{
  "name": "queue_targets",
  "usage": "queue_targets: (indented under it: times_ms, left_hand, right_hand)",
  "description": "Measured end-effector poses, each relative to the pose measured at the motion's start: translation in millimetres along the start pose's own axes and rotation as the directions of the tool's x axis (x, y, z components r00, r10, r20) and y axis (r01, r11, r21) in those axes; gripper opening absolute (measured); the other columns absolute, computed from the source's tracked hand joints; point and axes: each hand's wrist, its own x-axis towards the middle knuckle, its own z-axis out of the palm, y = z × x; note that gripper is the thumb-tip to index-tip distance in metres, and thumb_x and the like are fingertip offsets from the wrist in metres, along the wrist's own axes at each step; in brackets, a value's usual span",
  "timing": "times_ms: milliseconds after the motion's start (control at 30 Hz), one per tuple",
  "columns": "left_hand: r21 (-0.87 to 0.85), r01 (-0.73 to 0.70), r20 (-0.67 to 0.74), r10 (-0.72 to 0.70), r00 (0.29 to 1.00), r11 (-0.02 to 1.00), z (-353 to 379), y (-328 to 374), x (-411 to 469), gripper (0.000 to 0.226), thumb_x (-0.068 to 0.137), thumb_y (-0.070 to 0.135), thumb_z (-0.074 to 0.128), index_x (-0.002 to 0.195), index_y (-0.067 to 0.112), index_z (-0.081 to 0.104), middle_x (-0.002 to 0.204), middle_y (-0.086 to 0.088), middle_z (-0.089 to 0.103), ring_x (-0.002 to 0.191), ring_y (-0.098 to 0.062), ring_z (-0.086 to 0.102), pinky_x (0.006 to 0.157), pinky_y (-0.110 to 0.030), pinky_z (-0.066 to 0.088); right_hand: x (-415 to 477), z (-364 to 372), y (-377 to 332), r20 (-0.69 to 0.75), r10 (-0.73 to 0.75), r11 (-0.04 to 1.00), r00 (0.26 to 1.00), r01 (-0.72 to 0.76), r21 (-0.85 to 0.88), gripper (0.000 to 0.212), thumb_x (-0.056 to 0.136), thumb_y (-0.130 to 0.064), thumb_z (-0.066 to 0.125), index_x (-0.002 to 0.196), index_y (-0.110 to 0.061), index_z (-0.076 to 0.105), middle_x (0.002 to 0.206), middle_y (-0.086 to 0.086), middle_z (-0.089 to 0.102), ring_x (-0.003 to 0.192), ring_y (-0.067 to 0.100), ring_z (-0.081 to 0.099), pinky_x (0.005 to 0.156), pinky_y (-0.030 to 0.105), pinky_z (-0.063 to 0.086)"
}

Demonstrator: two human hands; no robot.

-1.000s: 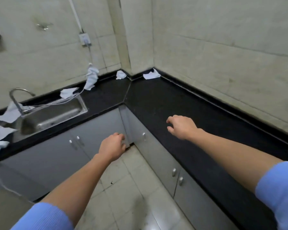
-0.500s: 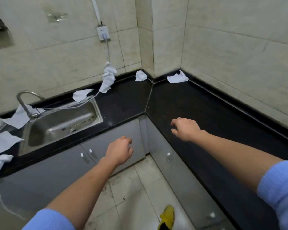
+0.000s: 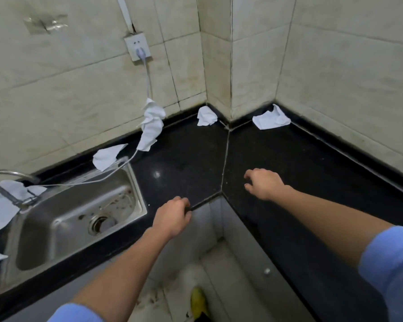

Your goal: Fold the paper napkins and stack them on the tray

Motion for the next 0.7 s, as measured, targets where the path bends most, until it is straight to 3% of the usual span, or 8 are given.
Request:
queue_targets:
  times_ms: [433,700]
  left_hand:
    - [-0.025,-0.298,0.056,0.299,0.953,0.954,-39,-54,244,0.024,0.091,0.034,0.051,0.111,0.021,0.058,0.108,0.0,0.056,0.097,-0.023,0.058,0.08,-0.037,0.05]
    - [-0.077,-0.356,0.148,0.363,0.92,0.932,-19,-41,332,0.026,0.092,0.034,0.051,0.113,0.021,0.058,0.106,0.0,0.056,0.092,-0.021,0.058,0.077,-0.036,0.049]
  right_hand:
    - [145,-12,33,0.046,0.356,0.933,0.933,-0.358,0.041,0.04,0.092,-0.041,0.053,0.127,-0.023,0.052,0.122,0.003,0.058,0.109,0.025,0.058,0.084,0.037,0.049]
    - [219,-12,96,0.07,0.482,0.871,0.873,-0.487,0.072,0.04,0.089,-0.041,0.056,0.124,-0.022,0.055,0.122,0.006,0.06,0.11,0.028,0.058,0.086,0.038,0.05]
